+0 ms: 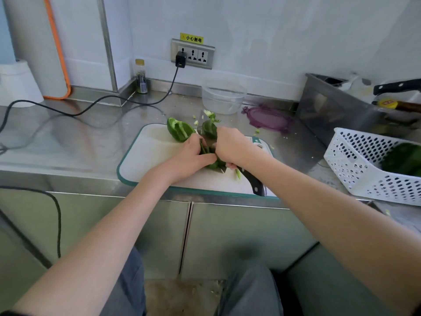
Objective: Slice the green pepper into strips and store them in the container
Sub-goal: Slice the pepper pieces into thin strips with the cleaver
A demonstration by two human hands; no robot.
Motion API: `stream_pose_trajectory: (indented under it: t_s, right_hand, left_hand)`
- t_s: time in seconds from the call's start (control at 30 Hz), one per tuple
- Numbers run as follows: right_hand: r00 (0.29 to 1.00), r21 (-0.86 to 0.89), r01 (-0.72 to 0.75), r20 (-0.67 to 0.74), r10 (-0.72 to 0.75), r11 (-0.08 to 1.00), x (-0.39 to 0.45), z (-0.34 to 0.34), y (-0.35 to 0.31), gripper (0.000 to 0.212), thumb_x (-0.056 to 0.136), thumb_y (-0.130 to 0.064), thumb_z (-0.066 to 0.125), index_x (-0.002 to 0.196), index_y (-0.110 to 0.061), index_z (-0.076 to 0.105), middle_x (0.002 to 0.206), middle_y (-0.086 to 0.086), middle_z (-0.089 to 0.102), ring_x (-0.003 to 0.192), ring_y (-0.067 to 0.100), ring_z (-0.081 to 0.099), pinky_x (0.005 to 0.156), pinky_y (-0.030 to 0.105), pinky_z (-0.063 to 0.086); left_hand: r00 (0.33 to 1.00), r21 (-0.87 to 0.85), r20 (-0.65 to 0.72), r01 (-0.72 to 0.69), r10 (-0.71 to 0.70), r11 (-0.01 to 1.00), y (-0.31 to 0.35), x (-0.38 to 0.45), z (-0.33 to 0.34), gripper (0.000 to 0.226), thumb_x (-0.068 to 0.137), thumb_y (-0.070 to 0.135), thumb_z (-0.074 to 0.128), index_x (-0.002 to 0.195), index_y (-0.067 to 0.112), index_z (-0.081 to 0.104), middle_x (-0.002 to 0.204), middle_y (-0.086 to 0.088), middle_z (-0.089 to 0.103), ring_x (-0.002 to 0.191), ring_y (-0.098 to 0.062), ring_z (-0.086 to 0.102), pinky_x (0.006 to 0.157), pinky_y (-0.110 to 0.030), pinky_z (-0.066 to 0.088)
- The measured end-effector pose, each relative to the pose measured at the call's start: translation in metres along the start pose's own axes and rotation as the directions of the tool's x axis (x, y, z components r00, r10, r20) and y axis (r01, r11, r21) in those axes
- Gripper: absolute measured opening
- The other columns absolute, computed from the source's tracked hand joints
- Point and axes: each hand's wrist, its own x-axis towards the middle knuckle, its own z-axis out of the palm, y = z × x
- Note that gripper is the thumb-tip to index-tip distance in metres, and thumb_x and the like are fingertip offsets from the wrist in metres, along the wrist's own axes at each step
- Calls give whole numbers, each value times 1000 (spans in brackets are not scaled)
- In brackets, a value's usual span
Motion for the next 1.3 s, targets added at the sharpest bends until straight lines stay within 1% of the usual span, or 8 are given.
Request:
stream_pose_trajectory:
  t_s: [0.17,0.33,0.53,0.63,0.77,1.0,1.2,1.3]
  right_hand:
    - [998,-18,18,61,-17,1000,-2,1,8,23,97,-8,43,115,3,52,65,10,51,47,19,51,38,26,44]
    - [994,113,85,-73,-77,990,-15,7,32,30,95,-12,40,119,-4,56,74,6,56,46,13,50,23,10,31]
    - [987,37,98,-132,-93,994,1,6,17,6,94,-10,39,91,-10,44,66,3,47,48,12,43,19,9,26]
    - [992,32,73,-105,-70,997,9,5,9,5,95,-9,40,92,-10,44,72,6,52,46,12,44,21,11,30]
    - [998,1,-46,53,46,999,12,-4,12,16,97,-4,40,105,2,52,59,12,54,20,13,45,22,15,30]
    - [995,152,-84,-47,92,985,-6,-11,39,26,99,-21,43,117,-2,43,54,13,53,20,13,43,28,20,38]
    - [987,264,-39,-138,78,964,-9,-29,35,21,98,-14,37,112,-1,46,72,14,60,27,16,49,26,17,35]
    - [995,238,-56,-63,73,970,-8,-23,28,20,97,-14,44,112,-2,50,51,8,58,20,13,45,28,19,37]
  left_hand:
    - [1000,-5,8,12,-12,1000,-2,0,-2,40,77,34,61,104,13,40,100,2,43,94,-15,43,73,-29,38]
    - [1000,28,26,17,-17,999,-3,0,-2,52,66,44,54,106,13,39,110,-4,43,102,-20,44,88,-36,42]
    - [1000,-51,25,14,-13,999,-1,-3,-3,53,66,40,56,106,10,38,108,-4,44,95,-16,43,86,-34,42]
    - [1000,-83,22,8,-7,997,0,-5,-4,50,74,33,61,110,7,38,105,-6,45,88,-15,43,79,-32,41]
    - [1000,-71,7,-5,6,997,-1,-5,-4,38,83,21,63,108,10,37,112,-8,47,85,-12,44,76,-28,40]
    - [999,-133,15,-32,34,991,-5,-1,-5,53,77,24,74,118,20,41,121,4,51,115,-13,50,101,-33,42]
    - [1000,-144,-4,-12,11,990,-7,-1,-3,54,73,29,78,118,22,49,118,4,57,109,-14,57,99,-37,47]
    - [1000,-158,-6,-26,26,987,-7,-1,-3,53,72,28,79,116,24,52,114,1,60,104,-18,60,95,-39,49]
